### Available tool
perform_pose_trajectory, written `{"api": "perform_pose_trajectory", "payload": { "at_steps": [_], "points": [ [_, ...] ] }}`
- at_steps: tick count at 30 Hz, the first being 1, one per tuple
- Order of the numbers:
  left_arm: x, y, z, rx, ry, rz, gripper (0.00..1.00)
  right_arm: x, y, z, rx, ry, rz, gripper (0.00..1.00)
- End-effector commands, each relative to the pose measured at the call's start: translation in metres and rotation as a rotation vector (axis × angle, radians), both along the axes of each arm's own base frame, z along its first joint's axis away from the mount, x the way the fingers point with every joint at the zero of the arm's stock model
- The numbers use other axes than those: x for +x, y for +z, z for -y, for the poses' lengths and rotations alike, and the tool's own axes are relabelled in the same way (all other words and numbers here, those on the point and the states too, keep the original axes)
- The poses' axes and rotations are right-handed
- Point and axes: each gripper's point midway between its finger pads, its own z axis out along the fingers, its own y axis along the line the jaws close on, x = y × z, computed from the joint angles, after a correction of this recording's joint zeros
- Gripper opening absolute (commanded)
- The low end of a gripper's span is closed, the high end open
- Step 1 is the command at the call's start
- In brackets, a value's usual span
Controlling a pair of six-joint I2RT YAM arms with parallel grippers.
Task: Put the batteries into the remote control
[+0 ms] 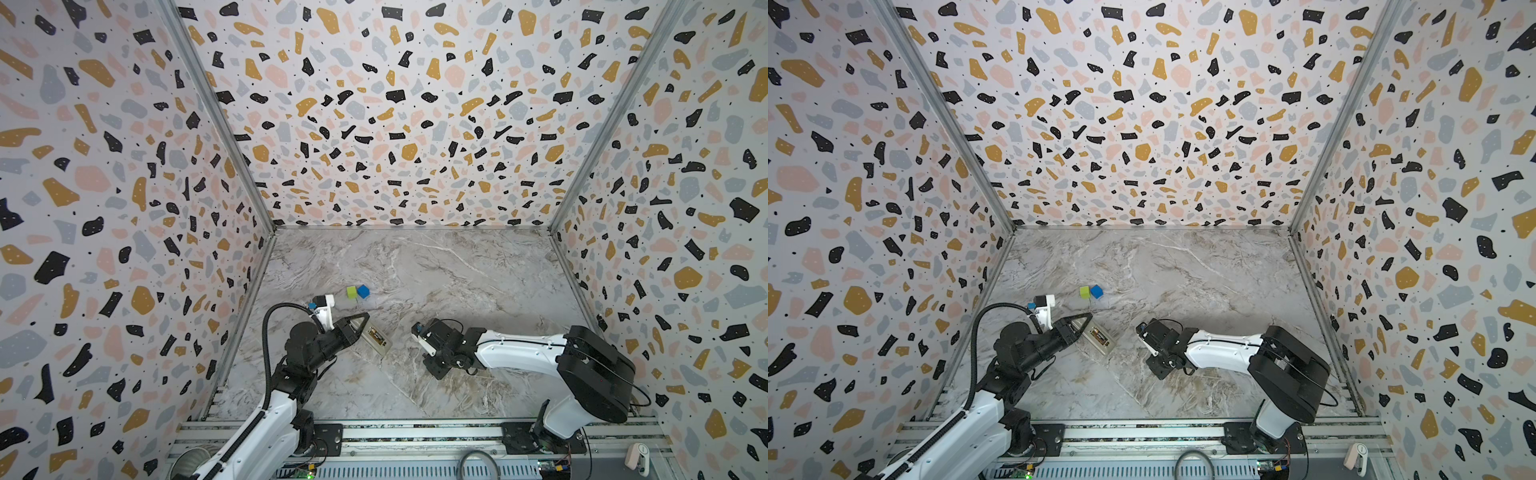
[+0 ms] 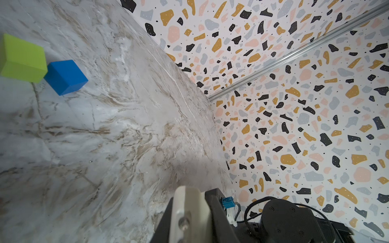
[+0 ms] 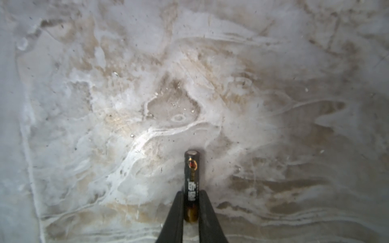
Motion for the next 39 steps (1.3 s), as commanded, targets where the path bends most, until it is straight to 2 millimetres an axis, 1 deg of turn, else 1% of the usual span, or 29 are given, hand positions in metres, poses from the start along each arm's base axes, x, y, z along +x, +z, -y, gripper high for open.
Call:
{"api": "perform_pose_trajectory", "payload": {
  "at_steps": [1,4,7,12,17,20,22,25,29,34,39],
  "points": [
    [0.001,0.014,0.001,-0.017,-0.004,0.070,0.00,-0.010,0.002,0.005,-0.016,0.035,0.002,0.11],
    [0.001,0.014,0.002,-0.020,-0.005,0.076,0.00,-0.015,0.013,-0.005,0.016,0.085,0.038,0.06],
    [0.000,0.017,0.003,-0.026,-0.011,0.086,0.00,-0.015,0.032,-0.011,0.058,0.103,0.065,0.01],
    [-0.004,0.019,0.009,-0.051,-0.038,0.107,0.00,-0.010,0.088,-0.026,0.160,0.097,0.139,0.00],
    [-0.008,0.023,0.012,-0.084,-0.059,0.130,0.00,-0.015,0.137,-0.045,0.241,0.115,0.186,0.00],
    [-0.011,0.028,0.016,-0.096,-0.076,0.148,0.00,-0.017,0.161,-0.058,0.263,0.135,0.211,0.00],
    [-0.012,0.029,0.018,-0.099,-0.089,0.154,0.00,-0.017,0.172,-0.068,0.282,0.144,0.212,0.00],
    [-0.014,0.029,0.022,-0.101,-0.103,0.153,0.00,-0.016,0.181,-0.083,0.302,0.159,0.197,0.00],
    [-0.015,0.027,0.024,-0.102,-0.107,0.150,0.00,-0.017,0.180,-0.098,0.288,0.174,0.180,0.00],
    [-0.016,0.026,0.024,-0.102,-0.109,0.149,0.00,-0.015,0.167,-0.102,0.245,0.166,0.160,0.00],
    [-0.016,0.025,0.025,-0.102,-0.110,0.148,0.00,-0.014,0.164,-0.103,0.232,0.163,0.157,0.00]
  ]
}}
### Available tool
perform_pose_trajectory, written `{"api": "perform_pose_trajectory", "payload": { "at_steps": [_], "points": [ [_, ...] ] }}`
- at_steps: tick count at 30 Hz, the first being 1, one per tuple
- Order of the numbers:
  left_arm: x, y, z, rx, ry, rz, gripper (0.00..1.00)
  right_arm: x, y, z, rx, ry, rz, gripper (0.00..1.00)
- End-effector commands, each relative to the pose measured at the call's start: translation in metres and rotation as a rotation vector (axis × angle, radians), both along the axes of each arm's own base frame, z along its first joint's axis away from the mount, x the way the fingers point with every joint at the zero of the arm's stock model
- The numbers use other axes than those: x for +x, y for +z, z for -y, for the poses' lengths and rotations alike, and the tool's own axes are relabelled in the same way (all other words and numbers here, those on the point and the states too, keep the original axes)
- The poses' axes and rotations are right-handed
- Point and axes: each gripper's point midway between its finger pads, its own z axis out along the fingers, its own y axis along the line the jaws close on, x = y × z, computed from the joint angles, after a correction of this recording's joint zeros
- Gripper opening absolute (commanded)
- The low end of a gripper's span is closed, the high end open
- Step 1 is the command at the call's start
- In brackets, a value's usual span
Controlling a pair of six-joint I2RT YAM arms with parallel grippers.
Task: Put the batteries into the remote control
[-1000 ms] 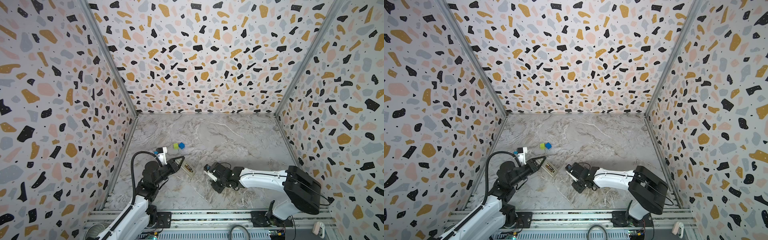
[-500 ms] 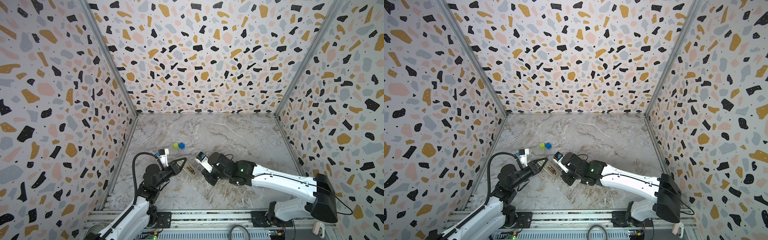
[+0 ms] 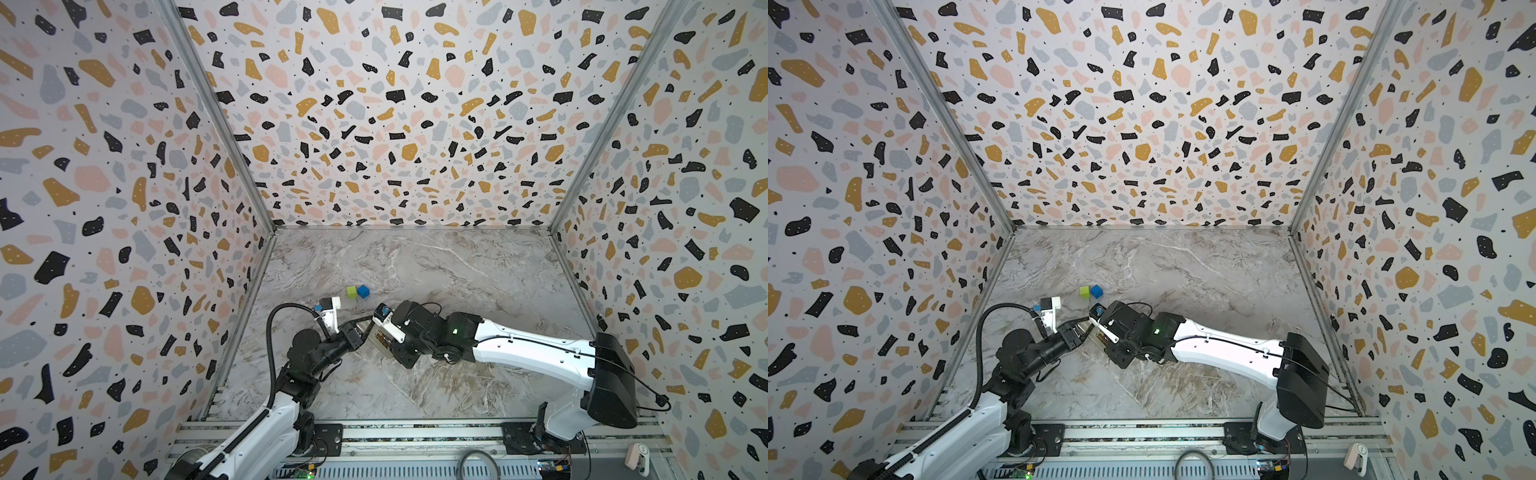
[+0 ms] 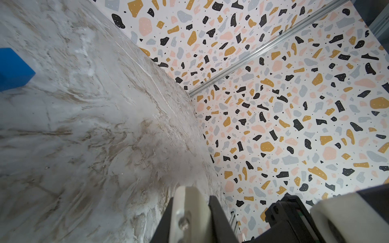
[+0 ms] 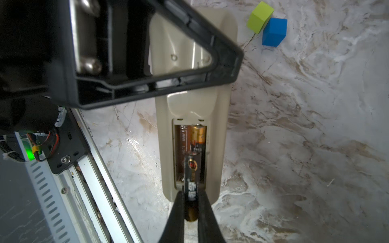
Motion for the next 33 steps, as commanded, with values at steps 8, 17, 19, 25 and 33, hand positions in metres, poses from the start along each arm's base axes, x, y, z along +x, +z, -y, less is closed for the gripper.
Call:
{"api": "perform_pose_trajectory", "payload": {
  "at_steps": [8,17,19,25,33],
  "points": [
    [-0.004,0.015,0.004,-0.039,-0.024,0.071,0.00,0.001,0.011,-0.007,0.008,-0.007,-0.004,0.00],
    [-0.006,0.014,0.005,-0.046,-0.024,0.070,0.00,0.006,0.000,-0.010,-0.025,-0.029,-0.010,0.00],
    [-0.006,0.015,0.005,-0.050,-0.025,0.073,0.00,0.007,-0.004,-0.011,-0.037,-0.033,-0.014,0.00],
    [-0.008,0.016,0.006,-0.058,-0.032,0.073,0.00,0.010,-0.004,-0.016,-0.032,-0.038,-0.014,0.00],
    [-0.011,0.015,0.007,-0.072,-0.045,0.067,0.00,0.010,0.001,-0.017,-0.028,-0.029,-0.003,0.18]
  ]
}}
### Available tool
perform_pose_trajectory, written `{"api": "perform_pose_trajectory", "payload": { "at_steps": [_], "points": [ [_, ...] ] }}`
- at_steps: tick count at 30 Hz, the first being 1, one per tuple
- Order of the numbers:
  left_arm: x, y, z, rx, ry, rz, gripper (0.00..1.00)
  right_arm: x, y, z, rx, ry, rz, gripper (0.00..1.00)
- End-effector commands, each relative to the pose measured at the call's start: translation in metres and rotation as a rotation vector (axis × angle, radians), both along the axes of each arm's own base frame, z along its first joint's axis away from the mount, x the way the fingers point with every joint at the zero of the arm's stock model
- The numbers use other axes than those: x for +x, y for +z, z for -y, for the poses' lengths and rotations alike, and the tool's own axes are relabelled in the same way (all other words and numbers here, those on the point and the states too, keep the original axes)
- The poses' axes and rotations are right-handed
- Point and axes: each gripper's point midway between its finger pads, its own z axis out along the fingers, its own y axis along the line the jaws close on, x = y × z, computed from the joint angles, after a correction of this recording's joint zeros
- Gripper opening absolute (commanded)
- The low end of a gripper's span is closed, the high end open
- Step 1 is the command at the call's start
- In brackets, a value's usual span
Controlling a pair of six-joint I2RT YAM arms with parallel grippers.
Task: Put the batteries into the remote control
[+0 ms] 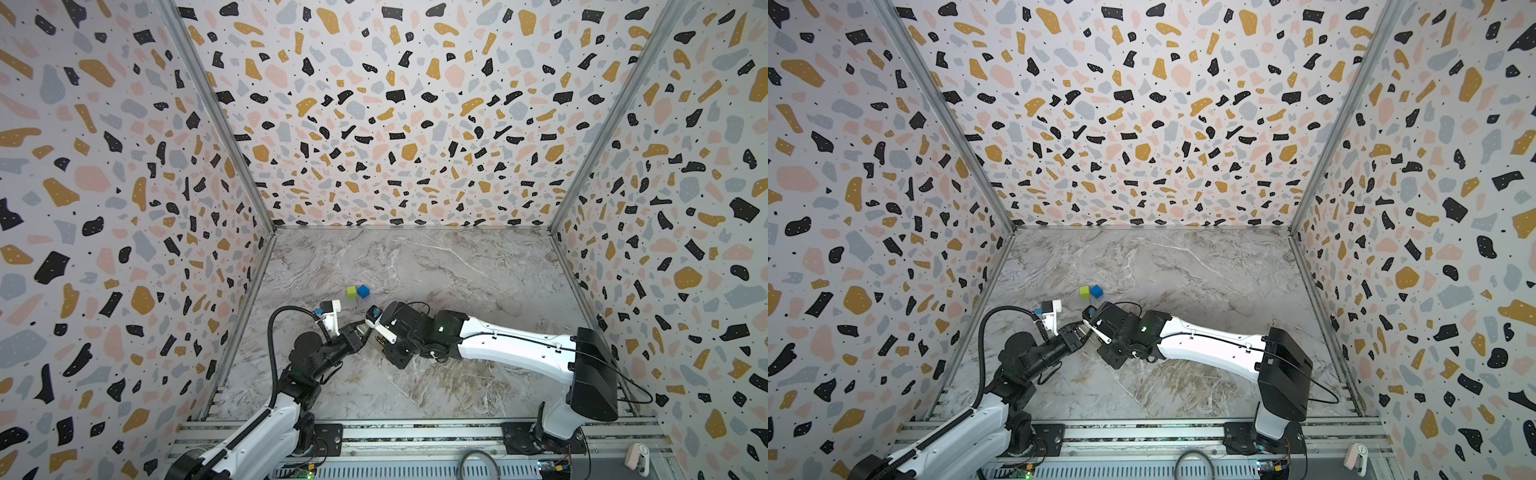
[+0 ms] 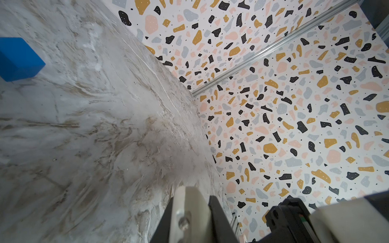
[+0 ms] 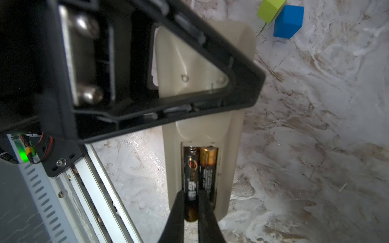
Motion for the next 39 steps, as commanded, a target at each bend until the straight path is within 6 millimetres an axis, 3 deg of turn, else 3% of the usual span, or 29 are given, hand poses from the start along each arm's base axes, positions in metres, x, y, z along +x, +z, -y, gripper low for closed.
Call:
{"api": "perform_pose_trajectory", "payload": {
  "at_steps": [1,16,23,28,36,39],
  "points": [
    [-0.009,0.026,0.007,-0.065,-0.056,0.086,0.00,0.007,0.014,-0.003,0.018,-0.019,0.030,0.21],
    [-0.011,0.024,0.009,-0.077,-0.068,0.077,0.00,0.001,0.034,-0.007,0.043,0.013,0.074,0.36],
    [-0.016,0.022,0.016,-0.038,-0.127,0.067,0.00,-0.007,0.063,-0.007,0.061,0.042,0.143,0.44],
    [-0.021,0.023,0.021,-0.019,-0.176,0.071,0.00,-0.027,0.077,0.001,0.025,0.121,0.246,0.53],
    [-0.029,0.026,0.033,0.006,-0.283,0.052,0.00,-0.091,0.071,0.026,0.026,0.460,0.392,0.54],
    [-0.033,0.022,0.037,0.021,-0.321,0.029,0.00,-0.100,0.074,0.036,0.058,0.536,0.419,0.54]
  ]
}}
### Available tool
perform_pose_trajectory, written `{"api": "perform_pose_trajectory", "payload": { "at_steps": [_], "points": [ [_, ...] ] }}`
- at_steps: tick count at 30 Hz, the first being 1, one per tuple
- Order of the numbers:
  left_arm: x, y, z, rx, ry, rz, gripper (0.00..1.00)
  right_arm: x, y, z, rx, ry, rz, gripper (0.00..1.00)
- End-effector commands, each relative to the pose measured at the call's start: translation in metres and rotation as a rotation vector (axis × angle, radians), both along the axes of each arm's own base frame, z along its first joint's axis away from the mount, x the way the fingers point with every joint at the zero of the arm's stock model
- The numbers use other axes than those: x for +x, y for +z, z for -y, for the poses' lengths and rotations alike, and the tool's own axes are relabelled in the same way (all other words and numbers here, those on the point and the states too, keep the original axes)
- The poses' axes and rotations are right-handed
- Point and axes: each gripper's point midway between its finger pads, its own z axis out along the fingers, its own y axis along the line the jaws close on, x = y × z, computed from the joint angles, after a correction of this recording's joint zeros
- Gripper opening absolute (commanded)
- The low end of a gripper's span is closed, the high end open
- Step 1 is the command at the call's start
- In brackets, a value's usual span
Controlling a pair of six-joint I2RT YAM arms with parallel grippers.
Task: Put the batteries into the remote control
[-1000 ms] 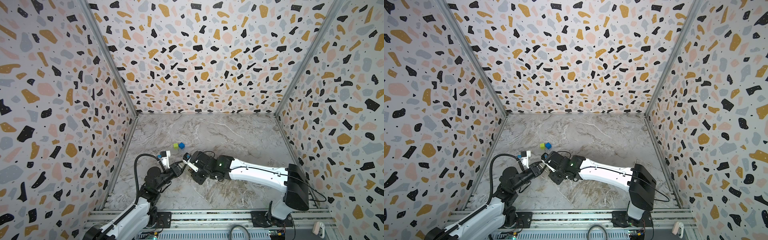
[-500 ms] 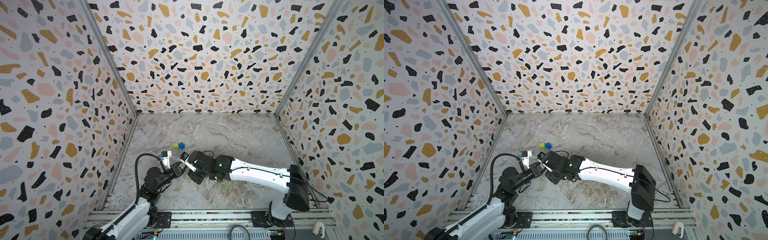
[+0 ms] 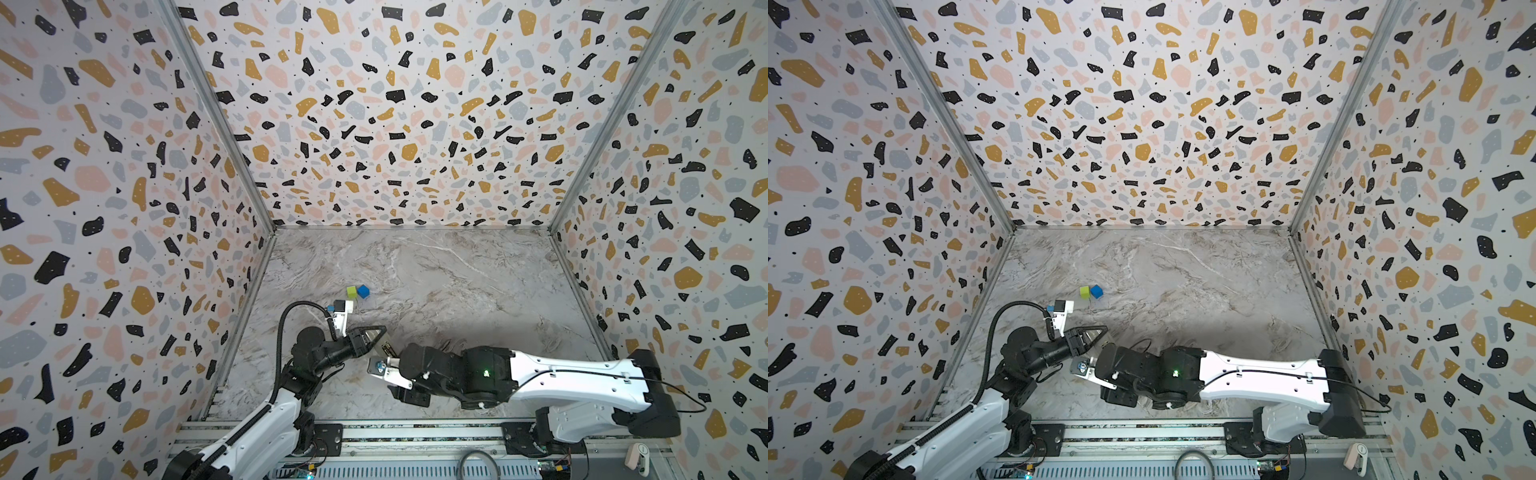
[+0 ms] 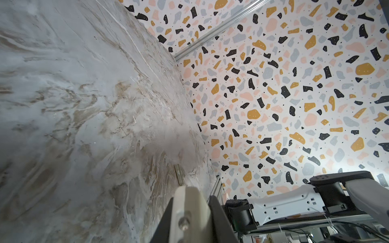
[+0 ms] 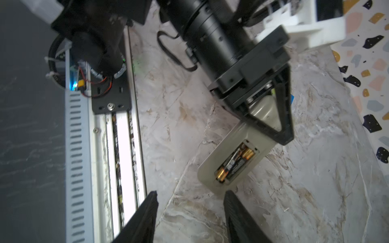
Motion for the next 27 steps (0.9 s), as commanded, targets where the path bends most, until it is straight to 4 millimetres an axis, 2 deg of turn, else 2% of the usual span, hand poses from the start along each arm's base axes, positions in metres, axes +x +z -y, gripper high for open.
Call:
{"api": "perform_pose_trajectory", "payload": {
  "at_steps": [1,6,11,21,27],
  "points": [
    [-0.009,0.015,0.009,0.000,-0.088,0.048,0.00,-0.003,0.014,0.006,0.038,0.112,0.080,0.53],
    [-0.017,0.008,0.013,0.010,-0.138,0.012,0.00,0.008,0.009,0.011,0.025,0.145,0.103,0.47],
    [-0.019,0.000,0.016,0.034,-0.164,-0.013,0.00,0.022,0.000,0.007,0.000,0.150,0.090,0.40],
    [-0.021,0.003,0.019,0.018,-0.182,-0.010,0.00,0.009,-0.021,-0.004,-0.018,0.240,0.028,0.40],
    [-0.024,0.004,0.020,0.010,-0.191,-0.009,0.00,0.008,-0.033,-0.007,-0.050,0.260,0.010,0.36]
  ]
}}
